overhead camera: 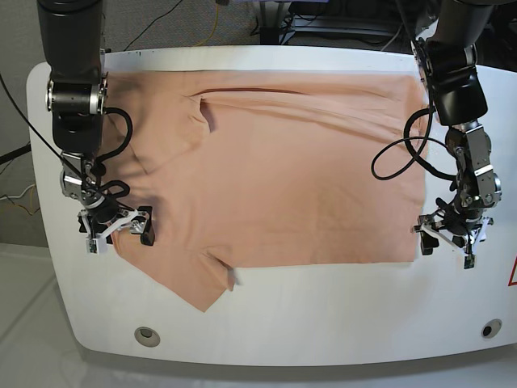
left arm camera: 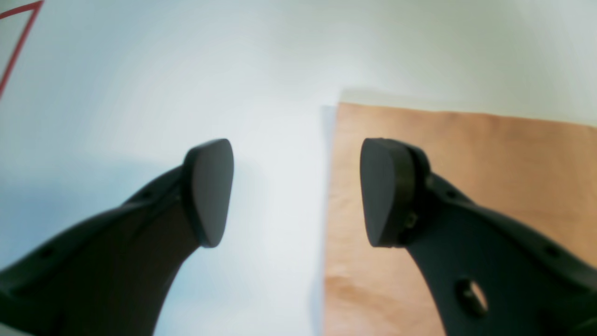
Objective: Fold the T-shirt properly
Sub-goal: 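Pinch the shirt's side edges midway along the body with both grippers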
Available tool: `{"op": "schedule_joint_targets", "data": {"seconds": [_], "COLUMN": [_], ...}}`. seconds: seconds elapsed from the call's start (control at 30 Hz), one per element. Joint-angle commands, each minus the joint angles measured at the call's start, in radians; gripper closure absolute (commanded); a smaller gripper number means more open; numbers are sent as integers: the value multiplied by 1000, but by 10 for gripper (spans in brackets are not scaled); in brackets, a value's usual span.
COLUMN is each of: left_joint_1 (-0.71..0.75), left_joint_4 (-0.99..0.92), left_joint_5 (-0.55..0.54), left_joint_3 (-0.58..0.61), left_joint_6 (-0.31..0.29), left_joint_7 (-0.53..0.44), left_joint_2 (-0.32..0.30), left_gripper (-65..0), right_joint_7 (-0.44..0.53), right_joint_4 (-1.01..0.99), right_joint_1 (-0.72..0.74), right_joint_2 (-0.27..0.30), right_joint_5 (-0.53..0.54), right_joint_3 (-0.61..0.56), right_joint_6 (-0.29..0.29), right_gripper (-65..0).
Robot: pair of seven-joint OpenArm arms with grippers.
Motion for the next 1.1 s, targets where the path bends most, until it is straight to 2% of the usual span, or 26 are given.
{"op": "schedule_joint_targets", "data": {"seconds": [0.0, 0.13, 0.27, 0.37, 0.43, 0.5, 0.8, 1.07], "left_joint_1": [-28, -28, -28, -25, -23, -22, -20, -20], "left_joint_4": [14, 14, 14, 14, 14, 14, -35, -114], "left_joint_5": [-7, -6, -6, -6, -6, -6, -7, -10], "left_joint_3": [-1, -1, -1, -1, -1, -1, -6, -7], "left_joint_6": [-1, -1, -1, -1, -1, -1, -1, -1], "left_joint_7": [-26, -26, -26, -26, -26, -26, -27, -128], "left_joint_2": [-3, 6, 8, 8, 8, 8, 8, 8], "left_gripper": [-407, -407, -407, -407, -407, -407, -407, -407], "right_joint_7": [-65, -65, -65, -65, -65, -65, -65, -65], "right_joint_4": [0, 0, 3, 3, 3, 3, 3, 3], "right_joint_1": [6, -3, -14, -14, -14, -14, -12, -12], "right_joint_2": [1, 1, 1, 1, 4, 5, 7, 8], "right_joint_5": [-18, -18, -18, -18, -18, -18, -18, -18], "right_joint_3": [-3, -3, -3, -3, -3, -3, -3, -3], "right_joint_6": [19, 19, 13, 11, 11, 11, 11, 11], "right_gripper": [-590, -447, -256, -142, -92, -69, -66, -66]}}
